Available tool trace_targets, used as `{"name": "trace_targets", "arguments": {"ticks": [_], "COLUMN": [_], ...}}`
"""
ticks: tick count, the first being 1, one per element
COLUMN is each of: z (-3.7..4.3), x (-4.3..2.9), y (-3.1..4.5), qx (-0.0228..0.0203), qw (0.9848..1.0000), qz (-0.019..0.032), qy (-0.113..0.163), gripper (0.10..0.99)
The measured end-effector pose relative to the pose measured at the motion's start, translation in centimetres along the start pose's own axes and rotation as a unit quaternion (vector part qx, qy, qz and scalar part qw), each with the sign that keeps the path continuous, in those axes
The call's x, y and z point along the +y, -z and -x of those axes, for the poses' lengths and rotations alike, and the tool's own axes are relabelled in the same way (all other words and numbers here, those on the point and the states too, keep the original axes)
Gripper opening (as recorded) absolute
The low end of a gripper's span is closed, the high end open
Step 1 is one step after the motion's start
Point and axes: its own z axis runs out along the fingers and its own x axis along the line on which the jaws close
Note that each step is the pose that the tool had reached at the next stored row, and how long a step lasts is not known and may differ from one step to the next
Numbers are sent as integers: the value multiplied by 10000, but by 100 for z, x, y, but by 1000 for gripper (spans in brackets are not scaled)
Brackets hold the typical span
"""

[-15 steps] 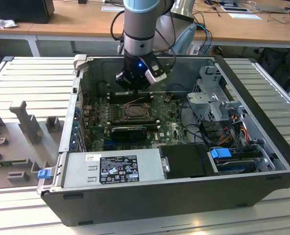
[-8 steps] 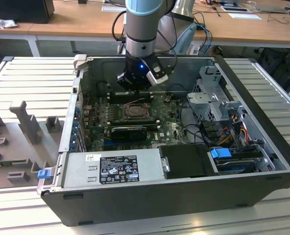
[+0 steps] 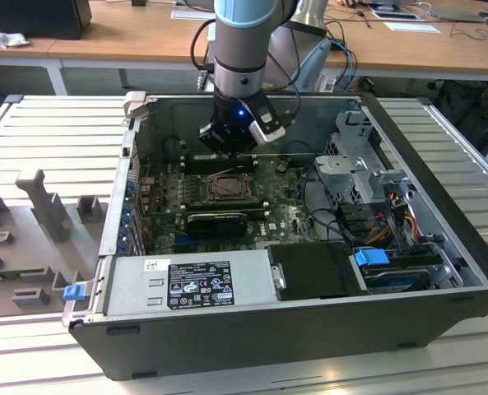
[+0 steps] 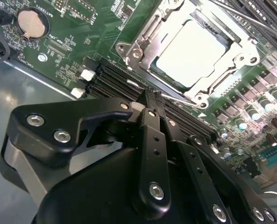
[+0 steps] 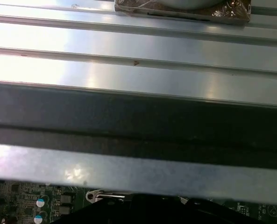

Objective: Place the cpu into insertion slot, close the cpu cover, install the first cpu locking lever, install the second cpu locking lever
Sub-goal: 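Install the first cpu locking lever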

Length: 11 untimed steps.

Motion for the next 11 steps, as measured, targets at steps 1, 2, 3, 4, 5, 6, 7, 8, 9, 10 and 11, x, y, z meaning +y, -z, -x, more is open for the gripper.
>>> {"name": "trace_targets", "arguments": {"ticks": [1, 2, 3, 4, 5, 6, 7, 8, 9, 10, 11], "z": [16, 27, 39, 47, 53, 59, 63, 66, 68, 69, 71], "x": [-1, -1, -1, -1, -1, -2, -3, -4, -5, -6, -7], "y": [-5, -10, -17, -23, -30, -38, -47, -57, -67, -77, -86], "qx": [0, 0, 0, 0, 0, 0, 0, 0, 0, 0, 0], "qw": [10000, 10000, 10000, 10000, 10000, 10000, 10000, 10000, 10000, 10000, 10000], "qz": [0, 0, 1, 0, 0, 0, 0, 0, 0, 0, 0], "qy": [0, 0, 0, 0, 0, 0, 0, 0, 0, -1, -1], "gripper": [106, 106, 106, 106, 106, 106, 106, 106, 106, 106, 106]}}
